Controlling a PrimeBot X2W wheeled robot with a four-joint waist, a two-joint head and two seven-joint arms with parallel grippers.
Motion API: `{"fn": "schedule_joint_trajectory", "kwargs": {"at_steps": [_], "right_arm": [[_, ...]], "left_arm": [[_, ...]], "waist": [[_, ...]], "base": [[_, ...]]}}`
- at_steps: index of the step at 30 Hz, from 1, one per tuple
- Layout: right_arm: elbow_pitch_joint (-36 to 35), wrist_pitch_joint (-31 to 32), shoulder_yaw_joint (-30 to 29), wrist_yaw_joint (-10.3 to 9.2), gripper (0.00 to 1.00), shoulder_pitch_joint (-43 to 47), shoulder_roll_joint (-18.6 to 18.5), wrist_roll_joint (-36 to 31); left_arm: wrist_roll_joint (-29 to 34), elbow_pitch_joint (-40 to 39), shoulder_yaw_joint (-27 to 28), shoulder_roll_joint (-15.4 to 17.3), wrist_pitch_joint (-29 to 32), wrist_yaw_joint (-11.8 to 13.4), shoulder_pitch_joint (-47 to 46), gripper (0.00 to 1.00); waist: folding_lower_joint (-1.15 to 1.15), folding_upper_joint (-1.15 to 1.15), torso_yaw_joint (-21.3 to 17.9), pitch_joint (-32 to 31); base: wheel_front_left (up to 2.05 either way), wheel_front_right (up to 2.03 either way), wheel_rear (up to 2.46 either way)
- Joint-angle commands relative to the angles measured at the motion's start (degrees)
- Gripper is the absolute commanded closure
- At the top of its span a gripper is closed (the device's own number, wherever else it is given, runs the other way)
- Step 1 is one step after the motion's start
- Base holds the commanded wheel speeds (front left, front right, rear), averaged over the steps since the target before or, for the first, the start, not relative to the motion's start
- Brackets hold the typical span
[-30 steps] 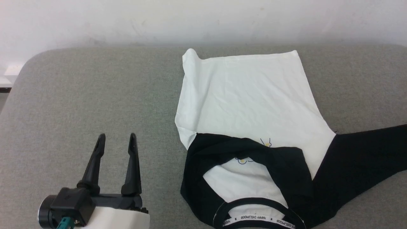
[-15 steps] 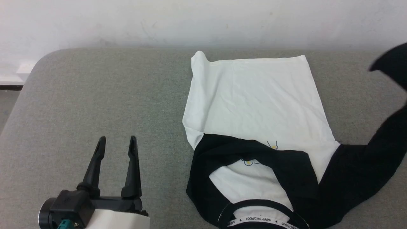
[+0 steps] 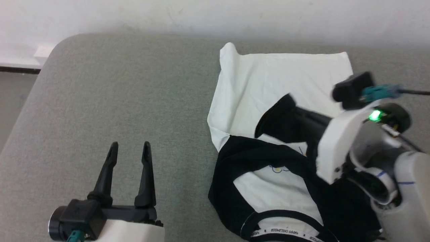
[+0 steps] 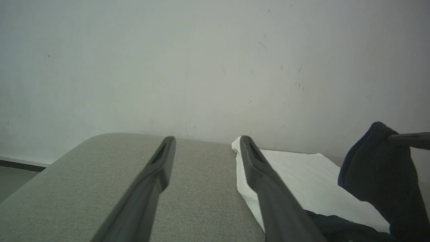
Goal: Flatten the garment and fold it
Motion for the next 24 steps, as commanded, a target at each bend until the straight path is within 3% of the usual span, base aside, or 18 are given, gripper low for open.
{"fn": "schedule_joint_trajectory", "kwargs": {"at_steps": [1,12,22,23,24], "right_arm": [[1.39,-0.88,2.02,-0.05,1.00,-0.88,-0.45,0.07],[17.00,-8.09,15.94,-0.05,1.00,-4.29,0.60,-0.68],[32.94,-12.93,20.05,-0.05,1.00,-7.22,3.90,-4.51],[33.95,-13.34,20.45,-0.05,0.89,-7.54,4.26,-4.65],[34.68,-13.71,21.03,-0.05,0.00,-7.85,4.59,-4.58]], "left_arm": [[-0.29,0.25,-0.28,-0.45,-0.51,-0.43,-1.11,0.00],[-0.43,2.62,-1.77,-2.95,-2.32,-1.26,-3.55,0.00],[-0.53,4.29,-2.73,-3.88,-2.80,-1.59,-4.22,0.00],[-0.54,4.36,-2.72,-3.85,-2.79,-1.55,-4.18,0.00],[-0.55,4.40,-2.68,-3.74,-2.77,-1.53,-4.10,0.00]], "waist": [[0.00,0.00,1.73,1.67],[0.00,0.00,7.70,5.03],[0.00,0.00,9.44,4.35],[0.00,0.00,9.24,4.17],[0.00,0.00,8.92,3.95]], "base": [[0.00,0.00,0.00],[0.00,0.00,0.00],[0.00,0.00,0.00],[0.00,0.00,0.00],[0.00,0.00,0.00]]}}
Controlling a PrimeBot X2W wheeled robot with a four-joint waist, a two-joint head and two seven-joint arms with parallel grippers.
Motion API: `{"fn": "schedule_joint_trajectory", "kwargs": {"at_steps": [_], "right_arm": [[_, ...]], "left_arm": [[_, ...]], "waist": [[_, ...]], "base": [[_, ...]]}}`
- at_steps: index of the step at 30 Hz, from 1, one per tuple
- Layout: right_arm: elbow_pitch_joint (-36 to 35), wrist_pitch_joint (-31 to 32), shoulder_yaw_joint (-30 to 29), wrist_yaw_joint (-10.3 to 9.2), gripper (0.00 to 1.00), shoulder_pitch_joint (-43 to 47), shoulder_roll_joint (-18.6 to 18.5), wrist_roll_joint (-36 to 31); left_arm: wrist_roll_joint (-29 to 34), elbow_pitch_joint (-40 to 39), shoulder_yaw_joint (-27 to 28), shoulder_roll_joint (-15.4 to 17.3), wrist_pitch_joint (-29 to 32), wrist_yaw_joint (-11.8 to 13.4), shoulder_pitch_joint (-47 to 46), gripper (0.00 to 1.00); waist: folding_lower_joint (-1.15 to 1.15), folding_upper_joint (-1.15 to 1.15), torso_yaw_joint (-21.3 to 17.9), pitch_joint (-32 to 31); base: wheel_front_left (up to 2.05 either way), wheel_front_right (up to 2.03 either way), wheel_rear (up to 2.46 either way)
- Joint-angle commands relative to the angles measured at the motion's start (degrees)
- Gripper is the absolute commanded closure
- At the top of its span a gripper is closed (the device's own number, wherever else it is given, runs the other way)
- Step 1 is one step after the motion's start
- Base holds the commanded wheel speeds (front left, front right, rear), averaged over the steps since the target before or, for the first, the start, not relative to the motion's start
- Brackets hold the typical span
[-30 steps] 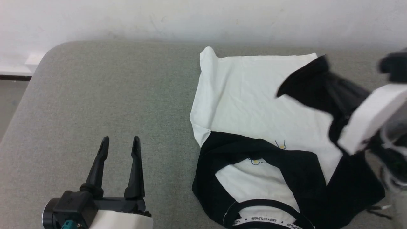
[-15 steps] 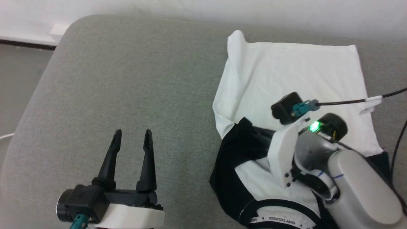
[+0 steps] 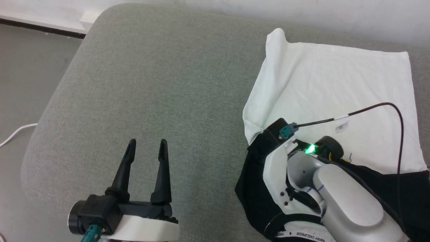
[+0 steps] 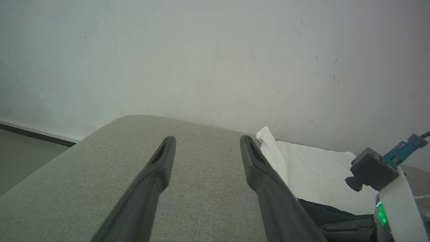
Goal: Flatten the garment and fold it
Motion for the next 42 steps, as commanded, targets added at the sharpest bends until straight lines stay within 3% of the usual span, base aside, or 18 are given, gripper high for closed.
{"fn": "schedule_joint_trajectory", "kwargs": {"at_steps": [1,6,10,14,23,27,31,35,42], "right_arm": [[0.81,-0.64,0.74,-0.05,0.00,-1.12,0.71,0.22],[-1.20,-1.26,2.01,-0.05,0.00,-2.42,1.17,4.63],[-7.42,-2.52,-0.18,-0.05,0.00,-2.59,-1.04,8.54],[-14.89,-5.24,-8.33,-0.05,0.00,-0.64,-4.28,9.86],[-29.06,-11.94,-30.91,-0.05,0.00,10.29,-8.87,2.25],[-35.70,-14.69,-40.78,-0.05,0.00,18.03,-5.98,-2.56],[-40.82,-18.38,-46.37,-0.05,0.00,25.90,-0.36,-6.81],[-42.73,-21.62,-48.51,-0.05,0.00,32.31,5.05,-9.12],[-41.99,-24.32,-47.57,-0.05,0.00,35.14,7.38,-10.40]], "left_arm": [[-0.32,0.21,0.09,0.06,-0.49,-0.08,-1.03,0.00],[-0.36,-0.09,0.51,0.88,0.08,0.18,-0.65,0.00],[-0.27,-0.76,0.85,1.62,0.65,0.50,-0.24,0.00],[-0.09,-1.60,1.02,2.21,1.20,0.77,-0.06,0.00],[0.35,-2.21,0.66,2.49,1.65,0.91,-0.62,0.00],[0.43,-2.05,0.48,2.59,1.44,0.85,-0.51,0.00],[-0.35,-1.42,0.22,2.03,0.78,0.34,-0.26,0.00],[-0.78,-0.30,-0.07,1.75,0.10,-0.26,0.00,0.00],[-0.77,0.80,0.24,2.48,0.27,-0.53,-0.55,0.00]], "waist": [[0.00,0.00,-0.89,-0.59],[0.00,0.00,-3.67,-1.85],[0.00,0.00,-6.30,-2.76],[0.00,0.00,-8.66,-2.96],[0.00,0.00,-11.40,-1.96],[0.00,0.00,-12.17,-1.60],[0.00,0.00,-12.51,-1.53],[0.00,0.00,-12.98,-1.78],[0.00,0.00,-14.33,-2.02]], "base": [[0.00,0.00,0.00],[0.00,0.00,0.00],[0.00,0.00,0.00],[0.00,0.00,0.00],[0.00,0.00,0.00],[0.00,0.00,0.00],[0.00,0.00,0.00],[0.00,0.00,0.00],[0.00,0.00,0.00]]}}
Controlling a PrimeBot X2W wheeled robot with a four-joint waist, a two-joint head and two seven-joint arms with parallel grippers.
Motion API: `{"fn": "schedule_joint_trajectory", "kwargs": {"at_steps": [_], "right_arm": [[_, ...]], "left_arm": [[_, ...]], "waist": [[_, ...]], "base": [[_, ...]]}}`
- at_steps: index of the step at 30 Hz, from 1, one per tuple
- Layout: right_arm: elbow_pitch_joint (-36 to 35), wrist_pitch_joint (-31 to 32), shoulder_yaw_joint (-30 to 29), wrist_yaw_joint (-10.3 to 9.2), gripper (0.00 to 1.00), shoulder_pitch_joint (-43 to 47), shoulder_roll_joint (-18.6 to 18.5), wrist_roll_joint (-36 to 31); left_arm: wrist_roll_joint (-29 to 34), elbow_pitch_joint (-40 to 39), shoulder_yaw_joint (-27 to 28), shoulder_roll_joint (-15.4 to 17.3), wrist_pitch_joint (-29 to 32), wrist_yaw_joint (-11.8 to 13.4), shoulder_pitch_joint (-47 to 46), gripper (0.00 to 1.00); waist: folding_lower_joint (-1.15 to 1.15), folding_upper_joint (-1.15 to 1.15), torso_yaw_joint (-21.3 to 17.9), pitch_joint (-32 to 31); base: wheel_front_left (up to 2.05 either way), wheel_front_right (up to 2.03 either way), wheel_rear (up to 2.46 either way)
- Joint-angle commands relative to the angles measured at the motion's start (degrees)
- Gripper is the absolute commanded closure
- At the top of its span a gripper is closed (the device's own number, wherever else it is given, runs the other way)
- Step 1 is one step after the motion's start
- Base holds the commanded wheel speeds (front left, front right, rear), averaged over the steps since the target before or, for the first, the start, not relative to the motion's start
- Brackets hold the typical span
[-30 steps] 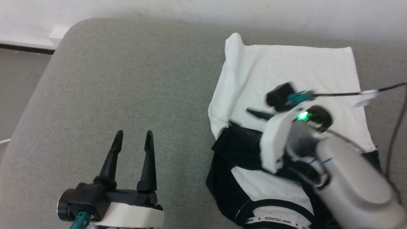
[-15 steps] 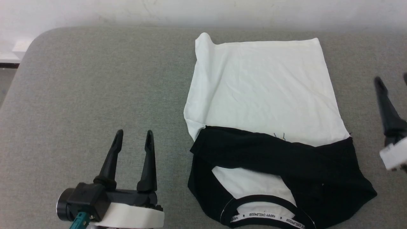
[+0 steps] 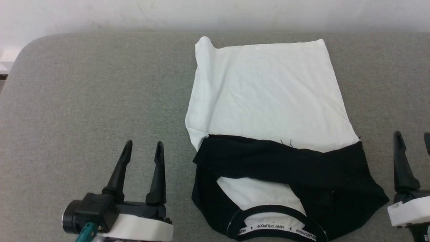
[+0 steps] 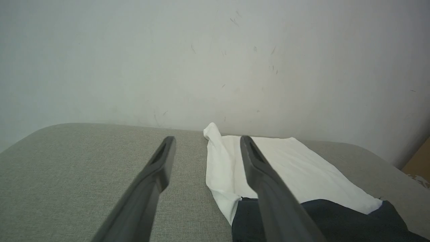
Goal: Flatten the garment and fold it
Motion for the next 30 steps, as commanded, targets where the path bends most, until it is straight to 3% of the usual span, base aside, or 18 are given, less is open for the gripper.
{"fn": "schedule_joint_trajectory", "kwargs": {"at_steps": [1,6,12,21,30], "right_arm": [[-0.05,-0.41,0.34,-0.05,0.00,0.00,0.27,-0.26],[-1.26,-0.73,1.25,-0.05,0.00,-1.34,0.60,-0.26],[-2.21,-1.17,2.31,-0.05,0.00,-3.94,0.40,-0.34],[-2.29,-2.28,4.92,-0.05,0.00,-9.33,-1.27,0.90],[-1.19,-3.51,6.23,-0.05,0.00,-13.05,-2.78,1.66]], "left_arm": [[0.06,-0.01,0.38,0.68,0.44,-0.62,-1.25,0.00],[1.44,-0.79,1.81,4.70,5.50,-3.10,-10.27,0.00],[0.79,2.31,2.43,8.93,16.63,-10.12,-30.33,0.00],[-1.85,18.72,0.16,7.92,29.62,-18.24,-55.96,0.00],[-5.93,30.23,-0.60,5.93,37.99,-22.67,-68.70,0.00]], "waist": [[0.00,0.00,-0.26,0.13],[0.00,0.00,-0.53,2.93],[0.00,0.00,-1.15,10.22],[0.00,0.00,-3.26,21.77],[0.00,0.00,-6.05,29.36]], "base": [[0.00,0.00,0.00],[0.00,0.00,0.00],[0.00,0.00,0.00],[0.00,0.00,0.00],[0.00,0.00,0.00]]}}
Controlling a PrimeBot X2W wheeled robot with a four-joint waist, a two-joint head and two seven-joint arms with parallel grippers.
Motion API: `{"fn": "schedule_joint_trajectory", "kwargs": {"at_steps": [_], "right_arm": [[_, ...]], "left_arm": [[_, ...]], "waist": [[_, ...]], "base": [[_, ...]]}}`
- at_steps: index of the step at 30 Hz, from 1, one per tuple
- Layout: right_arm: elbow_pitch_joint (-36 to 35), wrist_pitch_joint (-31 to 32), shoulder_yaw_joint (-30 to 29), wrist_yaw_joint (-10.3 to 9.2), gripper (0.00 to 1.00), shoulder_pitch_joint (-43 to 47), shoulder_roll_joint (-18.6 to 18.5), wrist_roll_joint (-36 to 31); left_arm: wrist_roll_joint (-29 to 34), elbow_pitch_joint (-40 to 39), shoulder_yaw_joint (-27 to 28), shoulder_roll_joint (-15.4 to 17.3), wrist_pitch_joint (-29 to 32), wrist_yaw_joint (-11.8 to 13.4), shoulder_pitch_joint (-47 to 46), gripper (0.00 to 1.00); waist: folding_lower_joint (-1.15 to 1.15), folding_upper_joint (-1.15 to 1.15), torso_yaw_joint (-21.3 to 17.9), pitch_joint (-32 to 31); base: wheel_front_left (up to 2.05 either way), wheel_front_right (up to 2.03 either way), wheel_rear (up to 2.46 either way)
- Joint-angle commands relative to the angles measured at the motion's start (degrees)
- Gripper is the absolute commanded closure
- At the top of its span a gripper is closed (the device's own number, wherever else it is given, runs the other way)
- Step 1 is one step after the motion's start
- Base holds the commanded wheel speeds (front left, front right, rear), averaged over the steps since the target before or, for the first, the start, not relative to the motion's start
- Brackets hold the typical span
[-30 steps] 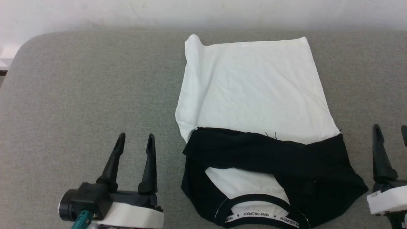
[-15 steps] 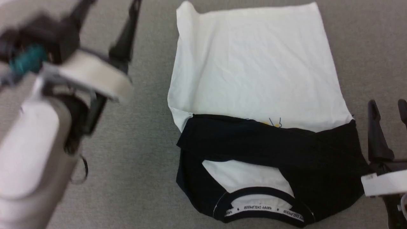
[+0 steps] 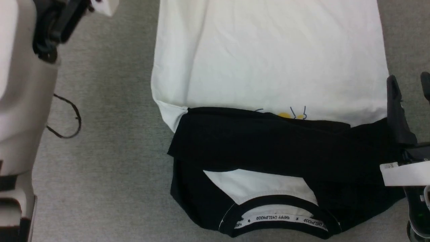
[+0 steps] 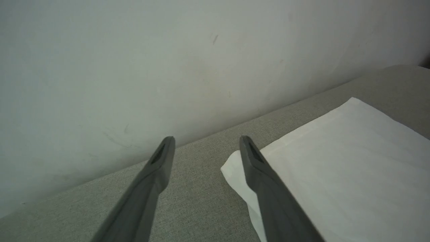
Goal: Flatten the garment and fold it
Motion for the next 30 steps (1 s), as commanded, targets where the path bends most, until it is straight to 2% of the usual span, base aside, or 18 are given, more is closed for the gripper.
{"fn": "schedule_joint_trajectory", "kwargs": {"at_steps": [1,10,19,20,21,22,27,30], "right_arm": [[0.43,-0.46,0.07,-0.05,0.00,-0.94,-0.27,0.52],[1.46,-1.77,0.48,-0.05,0.00,-2.29,-0.81,1.30],[1.67,-1.96,0.18,-0.05,0.00,-3.06,-1.21,1.59],[1.61,-1.90,0.05,-0.05,0.00,-3.11,-1.26,1.60],[1.41,-1.83,-0.08,-0.05,0.00,-3.13,-1.33,1.55],[1.18,-1.73,-0.14,-0.05,0.00,-3.18,-1.42,1.50],[-1.20,-1.27,-0.77,-0.05,0.00,-4.38,-1.97,3.23],[-5.55,1.04,-2.28,-0.05,0.00,-7.36,-4.86,5.74]], "left_arm": [[-0.31,0.78,-0.41,-0.27,0.74,-0.71,-1.75,0.00],[-0.03,5.24,-4.21,-0.64,7.91,-2.74,-6.57,0.00],[0.19,8.40,-4.74,0.73,9.97,-1.32,-5.15,0.00],[0.02,8.53,-4.72,0.83,10.17,-1.23,-4.89,0.26],[-0.06,8.50,-4.70,0.95,10.13,-1.18,-4.68,0.66],[-0.10,8.44,-4.72,1.03,9.99,-1.15,-4.50,1.00],[-0.55,8.16,-4.31,0.88,8.25,-0.75,-3.47,1.00],[-0.62,8.19,-4.24,0.88,6.86,-0.47,-2.38,1.00]], "waist": [[-0.02,0.00,-2.92,5.41],[-0.02,0.00,-4.56,9.21],[-0.02,0.00,-5.52,10.66],[-0.02,0.00,-5.54,10.72],[-0.02,0.00,-5.54,10.74],[-0.02,0.00,-5.52,10.71],[-0.02,0.00,-5.11,9.70],[-0.02,0.00,-4.80,8.42]], "base": [[0.00,0.00,0.00],[0.00,0.00,0.00],[0.00,0.00,0.00],[0.00,0.00,0.00],[0.00,0.00,0.00],[0.00,0.00,0.00],[0.00,0.00,0.00],[0.00,0.00,0.00]]}}
